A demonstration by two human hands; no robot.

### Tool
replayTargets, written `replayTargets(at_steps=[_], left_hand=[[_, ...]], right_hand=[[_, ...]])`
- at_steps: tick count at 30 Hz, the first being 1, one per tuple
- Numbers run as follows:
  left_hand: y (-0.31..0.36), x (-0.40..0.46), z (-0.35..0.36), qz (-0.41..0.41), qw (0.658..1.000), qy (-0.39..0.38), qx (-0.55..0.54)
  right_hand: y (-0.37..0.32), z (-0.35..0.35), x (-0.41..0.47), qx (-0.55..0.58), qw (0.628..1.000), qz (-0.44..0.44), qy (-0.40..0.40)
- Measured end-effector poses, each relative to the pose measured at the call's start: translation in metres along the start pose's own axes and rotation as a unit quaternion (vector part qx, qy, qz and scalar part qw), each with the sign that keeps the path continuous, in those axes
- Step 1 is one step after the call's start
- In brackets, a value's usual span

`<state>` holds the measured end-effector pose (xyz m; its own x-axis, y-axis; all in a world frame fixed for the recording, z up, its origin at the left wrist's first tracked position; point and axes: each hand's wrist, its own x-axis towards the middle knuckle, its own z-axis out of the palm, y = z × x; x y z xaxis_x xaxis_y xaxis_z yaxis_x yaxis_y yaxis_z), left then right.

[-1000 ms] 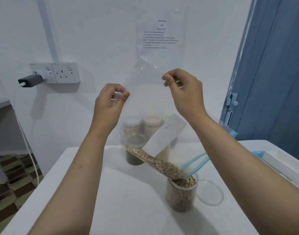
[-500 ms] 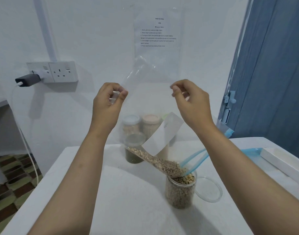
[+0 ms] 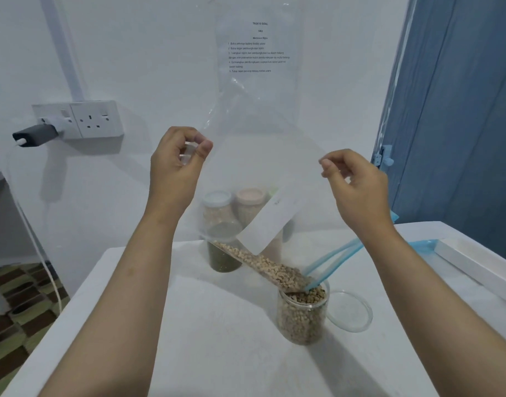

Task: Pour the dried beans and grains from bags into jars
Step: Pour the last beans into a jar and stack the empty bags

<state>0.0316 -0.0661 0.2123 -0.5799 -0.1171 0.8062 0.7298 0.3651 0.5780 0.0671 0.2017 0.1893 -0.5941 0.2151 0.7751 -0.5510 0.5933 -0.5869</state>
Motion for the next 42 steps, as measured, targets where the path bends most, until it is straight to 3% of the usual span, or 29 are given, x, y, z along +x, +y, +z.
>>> replayTargets(at_steps=[42], left_hand=[[0.002, 0.005, -0.011, -0.004, 0.999, 0.022, -0.024]], right_hand=[[-0.016, 0.005, 0.014, 0.013, 1.0, -0.018, 0.001]])
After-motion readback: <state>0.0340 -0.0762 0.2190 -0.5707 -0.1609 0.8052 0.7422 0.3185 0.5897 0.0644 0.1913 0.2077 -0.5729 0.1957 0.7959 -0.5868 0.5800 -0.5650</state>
